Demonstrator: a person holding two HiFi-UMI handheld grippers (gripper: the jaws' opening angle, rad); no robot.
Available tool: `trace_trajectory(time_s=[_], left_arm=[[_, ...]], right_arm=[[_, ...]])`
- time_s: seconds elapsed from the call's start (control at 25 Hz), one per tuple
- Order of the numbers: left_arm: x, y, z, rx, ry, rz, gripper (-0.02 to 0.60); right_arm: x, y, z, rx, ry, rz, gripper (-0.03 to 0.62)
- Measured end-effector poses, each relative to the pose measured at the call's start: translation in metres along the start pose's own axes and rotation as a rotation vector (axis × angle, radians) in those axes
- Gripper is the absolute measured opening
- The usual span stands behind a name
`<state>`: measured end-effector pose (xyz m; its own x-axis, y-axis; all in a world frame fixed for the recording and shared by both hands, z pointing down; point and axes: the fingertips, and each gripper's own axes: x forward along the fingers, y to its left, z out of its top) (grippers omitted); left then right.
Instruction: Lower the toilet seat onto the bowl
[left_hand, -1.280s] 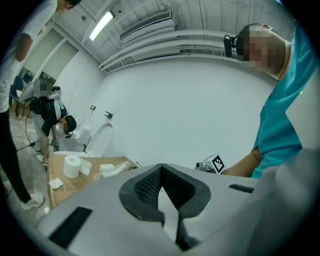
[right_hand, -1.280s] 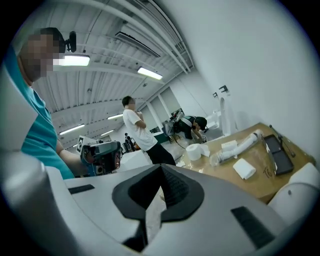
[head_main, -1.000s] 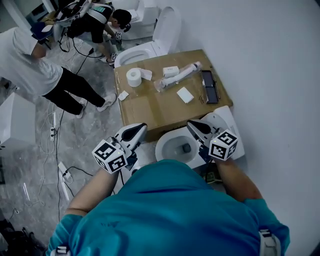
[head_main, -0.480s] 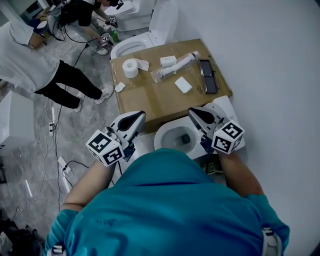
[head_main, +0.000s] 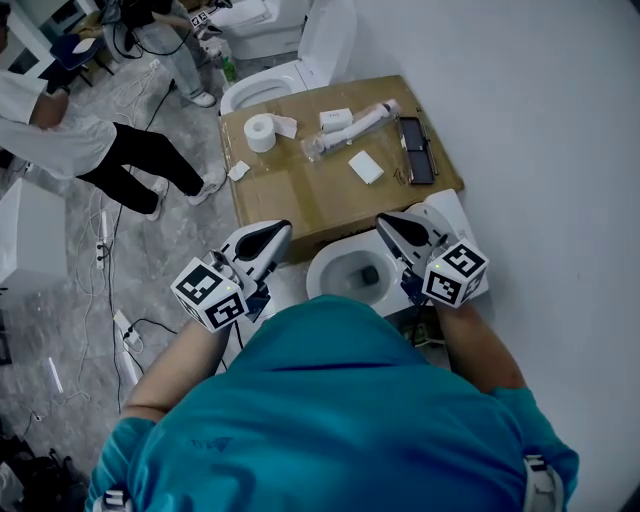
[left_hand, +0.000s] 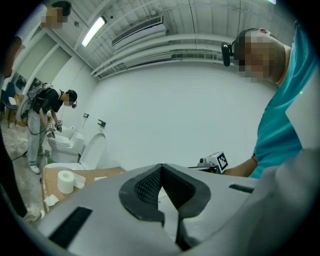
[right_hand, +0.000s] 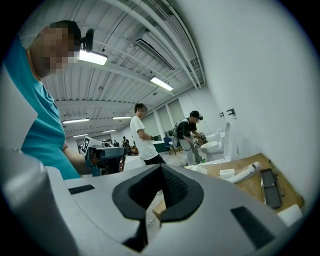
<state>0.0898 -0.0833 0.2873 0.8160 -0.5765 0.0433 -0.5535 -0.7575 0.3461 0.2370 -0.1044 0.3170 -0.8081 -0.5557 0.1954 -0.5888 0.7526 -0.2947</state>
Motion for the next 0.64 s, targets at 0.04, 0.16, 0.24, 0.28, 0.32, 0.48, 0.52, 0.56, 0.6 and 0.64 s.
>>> trace_trajectory(time_s=[0.04, 0.16, 0.24, 0.28, 0.32, 0.48, 0.52, 0.56, 0.6, 0.64], left_arm=[[-0.0001, -0.0003, -0.0002, 0.0, 0.0, 0.0, -0.005], [0.0018, -0.0021, -0.0016, 0.001, 0.005, -0.004, -0.005], [0.0027, -0.0035, -0.0023, 0.002, 0.008, -0.009, -0.005], [0.0027, -0.004, -0.0024, 0.002, 0.009, -0.011, -0.005], [0.0027, -0.0042, -0.0023, 0.003, 0.009, -0.012, -0.005], [0.0036, -0.0041, -0.0018, 0.003, 0.005, -0.011, -0.005], [0.0041, -0.0038, -0.0019, 0.003, 0.005, -0.01, -0.005], [0.0048, -0.0035, -0.0022, 0.002, 0.006, -0.01, -0.005], [0.0055, -0.0033, -0.0025, 0.002, 0.007, -0.01, -0.005], [0.0061, -0.0032, -0.0028, 0.001, 0.008, -0.01, -0.005]], right_arm=[[-0.0006, -0.0004, -0.0001, 0.0, 0.001, -0.002, -0.003], [-0.0023, -0.0028, -0.0011, -0.003, 0.006, -0.009, -0.003], [-0.0028, -0.0028, -0.0014, -0.002, 0.008, -0.011, -0.003], [-0.0029, -0.0023, -0.0014, -0.003, 0.008, -0.011, -0.003], [-0.0028, -0.002, -0.0012, -0.004, 0.008, -0.011, -0.003], [-0.003, -0.0028, -0.0007, -0.009, 0.005, -0.009, -0.003], [-0.0031, -0.0034, -0.0005, -0.01, 0.004, -0.008, -0.003], [-0.0031, -0.0039, -0.0003, -0.01, 0.003, -0.006, -0.003], [-0.0033, -0.0045, -0.0001, -0.011, 0.002, -0.005, -0.003], [-0.0034, -0.005, 0.0, -0.011, 0.001, -0.004, -0.003]])
